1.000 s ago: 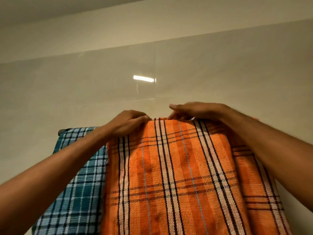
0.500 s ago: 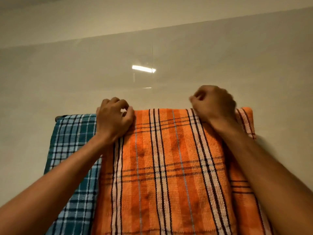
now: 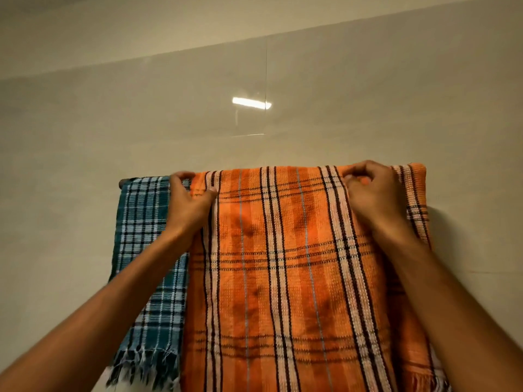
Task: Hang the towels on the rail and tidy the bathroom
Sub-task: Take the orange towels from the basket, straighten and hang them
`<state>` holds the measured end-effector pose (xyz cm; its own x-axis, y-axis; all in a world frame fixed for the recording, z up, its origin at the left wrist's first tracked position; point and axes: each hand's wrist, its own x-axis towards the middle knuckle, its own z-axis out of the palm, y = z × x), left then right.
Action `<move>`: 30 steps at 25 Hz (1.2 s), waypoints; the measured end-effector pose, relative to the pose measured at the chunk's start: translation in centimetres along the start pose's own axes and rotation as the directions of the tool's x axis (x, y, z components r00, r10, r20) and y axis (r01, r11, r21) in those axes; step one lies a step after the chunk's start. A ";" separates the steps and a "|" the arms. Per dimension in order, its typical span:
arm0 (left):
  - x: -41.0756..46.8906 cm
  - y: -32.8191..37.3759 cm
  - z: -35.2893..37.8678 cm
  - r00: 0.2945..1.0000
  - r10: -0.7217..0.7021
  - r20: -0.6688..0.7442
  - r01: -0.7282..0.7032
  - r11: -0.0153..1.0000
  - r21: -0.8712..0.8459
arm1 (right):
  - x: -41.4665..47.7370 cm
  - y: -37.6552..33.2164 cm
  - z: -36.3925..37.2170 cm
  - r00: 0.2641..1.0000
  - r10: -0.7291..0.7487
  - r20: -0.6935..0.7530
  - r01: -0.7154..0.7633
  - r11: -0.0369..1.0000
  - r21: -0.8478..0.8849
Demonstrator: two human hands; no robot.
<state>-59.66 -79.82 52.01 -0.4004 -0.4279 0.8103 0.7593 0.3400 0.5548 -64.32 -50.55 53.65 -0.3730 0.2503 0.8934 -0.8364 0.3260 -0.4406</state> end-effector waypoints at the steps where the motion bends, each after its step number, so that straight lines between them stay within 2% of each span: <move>1: 0.9 0.6 0.0 1.000 0.020 -0.009 -0.020 0.998 0.052 | 0.9 -0.6 -0.2 0.998 -0.052 -0.026 0.049 0.995 -0.089; 3: 3.9 2.5 0.2 0.997 0.052 -0.052 -0.038 0.970 0.242 | 3.8 -2.3 -0.3 0.995 -0.100 -0.031 0.089 0.964 -0.250; 5: 7.2 4.3 0.3 0.999 0.023 -0.041 -0.002 0.889 0.458 | 6.8 -3.9 0.5 0.997 -0.043 0.061 0.064 0.919 -0.389; 7: 9.3 5.3 0.7 0.999 -0.044 0.031 0.009 0.697 0.717 | 8.5 -4.8 1.3 0.976 0.082 0.200 0.048 0.820 -0.570; 8: 9.8 5.4 0.8 0.995 -0.079 0.062 -0.001 0.607 0.795 | 8.5 -4.9 1.6 0.959 0.128 0.252 0.063 0.774 -0.630; 9: 9.9 5.4 0.7 0.990 -0.108 0.088 -0.012 0.562 0.827 | 8.2 -4.9 1.6 0.950 0.146 0.274 0.076 0.746 -0.661; 11: 9.6 5.2 0.1 0.985 -0.134 0.113 -0.010 0.604 0.797 | 7.6 -4.5 1.2 0.966 0.104 0.237 0.086 0.733 -0.675; 13: 8.7 4.7 -0.7 0.994 -0.064 0.087 -0.026 0.635 0.772 | 6.7 -4.1 0.3 0.980 0.034 0.199 0.113 0.724 -0.681; 15: 7.7 3.5 -1.3 0.981 0.193 0.011 -0.112 0.523 0.845 | 5.9 -3.8 -0.3 0.985 -0.009 0.175 0.127 0.723 -0.679; 16: 7.1 2.8 -1.3 0.937 0.350 0.008 -0.172 0.439 0.882 | 5.5 -3.9 -0.4 0.987 -0.077 0.138 0.151 0.713 -0.685; 17: 6.4 2.3 -1.0 0.889 0.455 0.043 -0.233 0.371 0.899 | 5.2 -4.2 -0.3 0.979 -0.183 0.089 0.193 0.698 -0.690; 18: 5.9 2.3 -0.3 0.856 0.508 0.094 -0.304 0.350 0.886 | 5.0 -4.6 0.1 0.948 -0.313 0.049 0.260 0.682 -0.683; 20: 5.4 3.1 2.4 0.821 0.536 0.197 -0.442 0.379 0.813 | 4.8 -5.6 1.8 0.870 -0.483 0.101 0.436 0.655 -0.617; 21: 5.1 3.3 4.0 0.806 0.539 0.246 -0.488 0.368 0.792 | 4.7 -5.7 3.0 0.854 -0.482 0.197 0.496 0.640 -0.587; 23: 4.1 2.7 6.4 0.787 0.524 0.326 -0.526 0.293 0.799 | 4.2 -4.8 5.1 0.860 -0.334 0.386 0.509 0.621 -0.597; 24: 3.6 1.9 7.0 0.794 0.502 0.342 -0.520 0.271 0.810 | 3.6 -3.8 5.7 0.871 -0.281 0.404 0.486 0.614 -0.621; 25: 3.1 0.8 6.9 0.805 0.490 0.334 -0.502 0.265 0.823 | 3.0 -2.5 5.9 0.880 -0.285 0.380 0.472 0.611 -0.635; 28: 2.7 -2.4 5.0 0.821 0.520 0.236 -0.415 0.261 0.871 | 0.7 1.1 6.0 0.864 -0.440 0.244 0.483 0.590 -0.647; 30: 2.2 -3.7 4.1 0.869 0.466 0.168 -0.337 0.306 0.891 | -0.6 3.1 5.6 0.858 -0.470 0.207 0.483 0.602 -0.636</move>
<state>-65.49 -78.64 52.51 -0.0803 -0.0725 0.9941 -0.0896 0.9938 0.0653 -68.94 -54.84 52.21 -0.0103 -0.1271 0.9918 -0.4278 0.8971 0.1105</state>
